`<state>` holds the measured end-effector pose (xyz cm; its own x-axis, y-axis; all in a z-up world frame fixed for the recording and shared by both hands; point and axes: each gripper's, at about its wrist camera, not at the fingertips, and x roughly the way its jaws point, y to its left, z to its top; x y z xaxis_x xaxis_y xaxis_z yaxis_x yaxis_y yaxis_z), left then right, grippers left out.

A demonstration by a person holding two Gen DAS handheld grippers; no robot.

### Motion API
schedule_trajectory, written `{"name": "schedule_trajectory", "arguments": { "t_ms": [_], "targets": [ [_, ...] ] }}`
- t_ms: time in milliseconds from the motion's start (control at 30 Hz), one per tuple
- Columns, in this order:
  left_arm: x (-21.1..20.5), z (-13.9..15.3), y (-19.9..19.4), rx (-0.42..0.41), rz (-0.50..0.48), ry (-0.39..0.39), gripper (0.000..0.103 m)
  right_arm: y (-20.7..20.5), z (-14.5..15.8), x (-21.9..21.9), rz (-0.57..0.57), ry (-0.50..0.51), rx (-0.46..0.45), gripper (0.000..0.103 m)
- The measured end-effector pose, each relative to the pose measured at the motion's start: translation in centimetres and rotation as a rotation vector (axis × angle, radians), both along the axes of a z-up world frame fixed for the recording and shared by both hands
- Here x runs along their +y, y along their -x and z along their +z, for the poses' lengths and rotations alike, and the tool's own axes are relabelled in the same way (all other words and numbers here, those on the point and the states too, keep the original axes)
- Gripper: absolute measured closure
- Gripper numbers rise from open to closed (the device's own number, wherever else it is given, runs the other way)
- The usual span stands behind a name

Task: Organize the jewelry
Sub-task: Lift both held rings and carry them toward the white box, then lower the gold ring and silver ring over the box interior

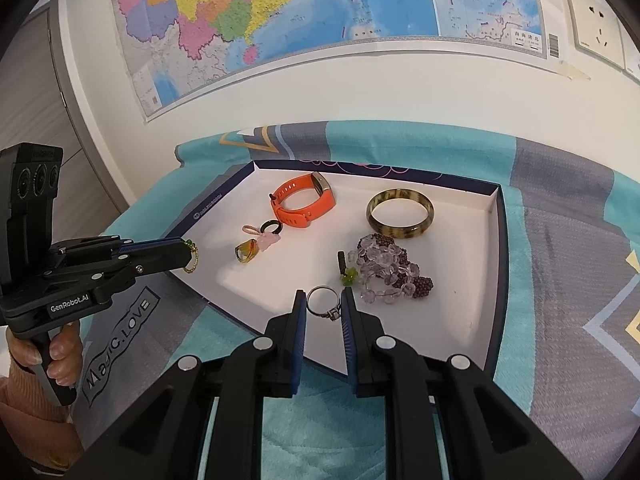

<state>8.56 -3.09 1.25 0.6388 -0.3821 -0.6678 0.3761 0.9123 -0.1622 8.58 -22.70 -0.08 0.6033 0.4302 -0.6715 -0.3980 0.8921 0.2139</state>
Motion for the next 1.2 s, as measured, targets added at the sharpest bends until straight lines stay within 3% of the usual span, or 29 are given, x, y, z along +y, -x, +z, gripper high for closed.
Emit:
{"name": "schedule_trajectory", "arguments": {
  "t_ms": [1200],
  "targets": [
    [0.0, -2.0, -2.5, 0.061, 0.043, -0.023, 0.093, -1.5, -1.4, 0.3, -0.013, 0.004, 0.033, 0.088]
  ]
}}
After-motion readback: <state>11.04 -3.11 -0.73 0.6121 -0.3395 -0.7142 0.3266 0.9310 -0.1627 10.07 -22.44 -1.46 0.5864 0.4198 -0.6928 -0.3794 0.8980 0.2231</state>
